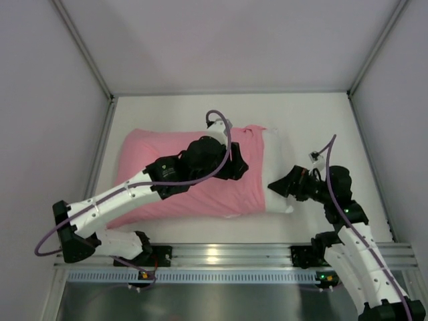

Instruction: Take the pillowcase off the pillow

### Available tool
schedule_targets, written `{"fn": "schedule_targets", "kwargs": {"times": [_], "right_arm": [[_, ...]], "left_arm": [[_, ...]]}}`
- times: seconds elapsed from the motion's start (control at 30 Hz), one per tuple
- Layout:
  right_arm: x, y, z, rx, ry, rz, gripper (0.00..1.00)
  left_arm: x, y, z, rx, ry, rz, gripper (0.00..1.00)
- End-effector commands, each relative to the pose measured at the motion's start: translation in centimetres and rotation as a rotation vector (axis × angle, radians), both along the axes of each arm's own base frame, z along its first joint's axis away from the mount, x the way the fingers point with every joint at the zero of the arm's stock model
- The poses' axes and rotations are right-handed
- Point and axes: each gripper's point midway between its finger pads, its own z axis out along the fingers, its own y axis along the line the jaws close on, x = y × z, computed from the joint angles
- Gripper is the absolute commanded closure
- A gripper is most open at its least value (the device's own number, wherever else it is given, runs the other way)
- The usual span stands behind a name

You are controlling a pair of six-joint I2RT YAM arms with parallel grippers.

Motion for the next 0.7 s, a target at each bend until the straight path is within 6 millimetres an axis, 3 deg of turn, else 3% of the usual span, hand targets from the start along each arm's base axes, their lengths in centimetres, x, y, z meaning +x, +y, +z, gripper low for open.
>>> {"fn": "schedule_targets", "kwargs": {"times": [0.0, 0.13, 0.27, 0.4, 0.53, 0.57, 0.6, 0.63, 0.67], "right_arm": [[-0.7, 0.8, -3.1, 0.016, 0.094, 0.043, 0.01], [-0.6, -0.3, -5.4, -0.042, 0.137, -0.023, 0.01], [-1.1, -1.5, -5.8, -0.127, 0.153, -0.052, 0.0], [-3.1, 0.5, -6.3, -0.047, 0.212, 0.055, 0.01], [-3.7, 2.3, -6.8, 0.047, 0.214, 0.133, 0.01], [-3.2, 3.1, -5.8, 0.089, 0.168, 0.153, 0.01], [-3.1, 3.5, -5.6, 0.108, 0.158, 0.166, 0.04], [-3.0, 3.8, -5.9, 0.118, 0.166, 0.17, 0.16], [-2.2, 4.3, -5.0, 0.138, 0.114, 0.175, 0.25]], "left_arm": [[-1.0, 1.9, -1.0, -0.017, 0.025, 0.042, 0.41], [-2.6, 3.8, -1.2, -0.051, 0.039, 0.033, 0.41], [-3.6, 4.7, -1.3, -0.068, 0.042, 0.014, 0.41], [-4.0, 4.4, -2.3, -0.054, 0.067, -0.012, 0.41], [-3.9, 3.4, -3.7, -0.026, 0.105, -0.017, 0.4], [-3.8, 3.3, -3.9, -0.021, 0.111, -0.016, 0.41], [-4.0, 2.9, -4.4, -0.009, 0.121, -0.025, 0.41], [-4.1, 2.6, -4.5, -0.004, 0.123, -0.032, 0.41], [-4.2, 2.4, -4.5, -0.001, 0.123, -0.038, 0.41]]}}
